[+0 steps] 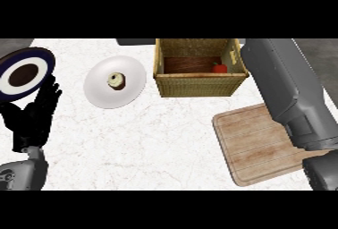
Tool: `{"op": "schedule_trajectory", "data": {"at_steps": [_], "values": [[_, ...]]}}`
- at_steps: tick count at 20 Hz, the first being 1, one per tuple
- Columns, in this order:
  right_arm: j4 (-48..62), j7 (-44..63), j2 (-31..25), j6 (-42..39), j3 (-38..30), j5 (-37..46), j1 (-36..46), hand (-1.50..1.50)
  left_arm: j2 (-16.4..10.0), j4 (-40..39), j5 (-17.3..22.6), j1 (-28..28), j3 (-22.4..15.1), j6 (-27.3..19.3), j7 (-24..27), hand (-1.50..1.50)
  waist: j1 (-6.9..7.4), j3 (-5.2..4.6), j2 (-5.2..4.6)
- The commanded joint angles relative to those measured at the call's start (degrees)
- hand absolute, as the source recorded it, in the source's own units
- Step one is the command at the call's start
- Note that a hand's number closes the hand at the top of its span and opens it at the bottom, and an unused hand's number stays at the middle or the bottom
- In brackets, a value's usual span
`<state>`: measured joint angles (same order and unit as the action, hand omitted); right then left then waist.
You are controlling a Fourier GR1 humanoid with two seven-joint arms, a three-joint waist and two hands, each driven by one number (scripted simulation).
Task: Pick the bell pepper from the cutting board and place it in the basket
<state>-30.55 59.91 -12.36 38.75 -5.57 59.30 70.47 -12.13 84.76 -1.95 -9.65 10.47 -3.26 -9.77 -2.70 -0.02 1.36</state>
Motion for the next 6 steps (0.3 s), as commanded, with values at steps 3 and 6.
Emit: {"op": "schedule_trajectory", "data": {"at_steps": [3, 6], "values": [[-14.5, 6.2, 2.0, 1.4, 0.0, -0.3, -8.3, -1.50, 0.9, 0.8, -0.4, 2.0, 0.2, -1.2, 0.6, 0.00, -2.07, 0.00, 0.86], [-24.5, 4.4, 1.5, -0.8, 0.9, -0.8, -15.0, -1.50, -0.4, -0.8, -0.6, 1.3, 1.4, -1.3, 0.2, 0.00, -2.20, -0.01, 0.49]]}}
